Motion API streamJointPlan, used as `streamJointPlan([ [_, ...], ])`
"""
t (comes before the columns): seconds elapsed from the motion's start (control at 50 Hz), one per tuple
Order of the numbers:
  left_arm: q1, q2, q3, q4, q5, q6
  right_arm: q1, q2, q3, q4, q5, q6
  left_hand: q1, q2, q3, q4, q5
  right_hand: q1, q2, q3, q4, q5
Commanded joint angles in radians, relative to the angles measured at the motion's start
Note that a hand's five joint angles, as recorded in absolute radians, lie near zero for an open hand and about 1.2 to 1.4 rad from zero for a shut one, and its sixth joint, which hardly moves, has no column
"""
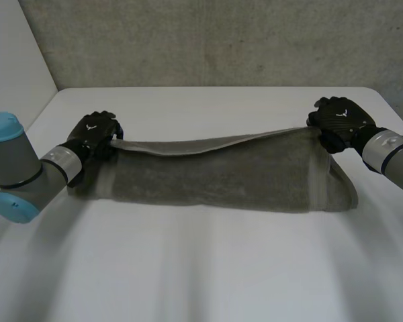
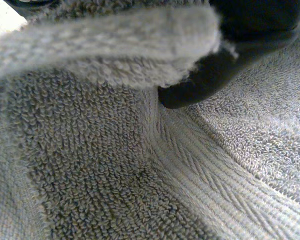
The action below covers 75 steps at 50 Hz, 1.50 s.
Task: Fold the towel.
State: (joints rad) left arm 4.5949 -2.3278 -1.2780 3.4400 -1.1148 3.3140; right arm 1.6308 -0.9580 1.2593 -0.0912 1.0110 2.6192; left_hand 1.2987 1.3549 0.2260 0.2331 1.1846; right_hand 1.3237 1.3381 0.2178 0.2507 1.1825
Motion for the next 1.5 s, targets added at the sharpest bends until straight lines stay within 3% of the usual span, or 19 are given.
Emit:
streamJointPlan([
  [0.02, 0.001, -0.048, 0.058, 0.019, -0.034, 0.001, 0.009, 0.062, -0.061, -0.027, 0.029, 0.041, 0.098, 0.041, -0.051, -0.059, 0.037, 0.073, 0.058, -0.043, -0.076, 0.039],
  [0.2, -0.011, -0.081, 0.074, 0.041, -0.043, 0.001, 0.029, 0.133, -0.098, -0.027, 0.083, 0.033, 0.098, 0.041, -0.051, -0.059, 0.037, 0.073, 0.058, -0.043, -0.076, 0.039],
  [0.24, -0.019, -0.087, 0.068, 0.065, -0.046, 0.001, 0.034, 0.14, -0.086, -0.027, 0.121, 0.025, -0.127, -0.183, -0.051, -0.059, -0.187, 0.073, 0.058, -0.043, -0.076, 0.039],
  [0.26, -0.019, -0.087, 0.068, 0.065, -0.046, 0.001, 0.034, 0.14, -0.086, -0.027, 0.121, 0.025, -0.128, -0.184, -0.051, -0.059, -0.189, 0.073, 0.058, -0.043, -0.076, 0.039],
  [0.3, -0.025, -0.096, 0.066, 0.082, -0.048, 0.001, 0.04, 0.14, -0.08, -0.027, 0.149, 0.018, -0.397, -0.453, -0.051, -0.059, -0.458, 0.073, 0.058, -0.043, -0.076, 0.039],
  [0.48, -0.027, -0.105, 0.074, 0.088, -0.049, 0.001, 0.081, 0.116, -0.04, -0.03, 0.216, -0.047, -0.654, -0.71, -0.051, -0.059, -0.714, 0.047, 0.033, -0.043, -0.076, 0.014],
  [0.5, -0.027, -0.104, 0.075, 0.09, -0.049, 0.001, 0.084, 0.116, -0.04, -0.03, 0.216, -0.047, -0.79, -0.846, -0.051, -0.059, -0.851, -0.488, -0.502, -0.043, -0.076, -0.521],
  [0.52, -0.027, -0.104, 0.075, 0.09, -0.049, 0.001, 0.084, 0.116, -0.04, -0.03, 0.216, -0.047, -0.792, -0.848, -0.051, -0.059, -0.852, -0.493, -0.507, -0.043, -0.076, -0.526],
  [0.54, -0.027, -0.102, 0.075, 0.09, -0.051, -0.001, 0.086, 0.116, -0.04, -0.03, 0.218, -0.048, -0.96, -1.016, -0.051, -0.059, -1.021, -0.897, -0.911, -0.043, -0.076, -0.93],
  [0.56, -0.027, -0.097, 0.075, 0.088, -0.056, -0.001, 0.084, 0.116, -0.041, -0.03, 0.225, -0.047, -1.093, -1.149, -0.051, -0.059, -1.153, -1.078, -1.093, -0.043, -0.076, -1.112],
  [0.84, -0.025, 0.011, 0.049, 0.088, -0.076, -0.002, 0.093, 0.052, -0.018, -0.097, 0.328, -0.048, -1.103, -1.159, -0.051, -0.059, -1.163, -1.149, -1.164, -0.043, -0.076, -1.182],
  [1.02, -0.011, 0.082, -0.047, 0.079, -0.085, -0.001, 0.081, -0.025, 0.045, -0.096, 0.35, -0.051, -1.106, -1.162, -0.051, -0.059, -1.166, -1.149, -1.164, -0.043, -0.076, -1.182],
  [1.22, 0.033, 0.359, -0.335, 0.073, -0.112, -0.004, 0.04, -0.269, 0.297, -0.041, 0.33, -0.045, -1.094, -1.15, -0.051, -0.059, -1.155, -1.149, -1.164, -0.043, -0.076, -1.182],
  [1.3, 0.03, 0.44, -0.412, 0.062, -0.131, -0.004, 0.024, -0.292, 0.362, 0.014, 0.314, -0.039, -1.085, -1.141, -0.051, -0.059, -1.146, -1.149, -1.164, -0.043, -0.076, -1.182],
  [1.4, 0.012, 0.505, -0.483, 0.028, -0.212, -0.01, -0.025, -0.294, 0.46, 0.041, 0.261, -0.039, -1.088, -1.144, -0.051, -0.059, -1.149, -1.149, -1.164, -0.043, -0.076, -1.182],
  [1.5, -0.059, 0.504, -0.534, 0.015, -0.276, -0.011, -0.06, -0.283, 0.52, -0.013, 0.192, -0.044, -1.103, -1.159, -0.051, -0.059, -1.163, -1.145, -1.159, -0.043, -0.076, -1.178],
])
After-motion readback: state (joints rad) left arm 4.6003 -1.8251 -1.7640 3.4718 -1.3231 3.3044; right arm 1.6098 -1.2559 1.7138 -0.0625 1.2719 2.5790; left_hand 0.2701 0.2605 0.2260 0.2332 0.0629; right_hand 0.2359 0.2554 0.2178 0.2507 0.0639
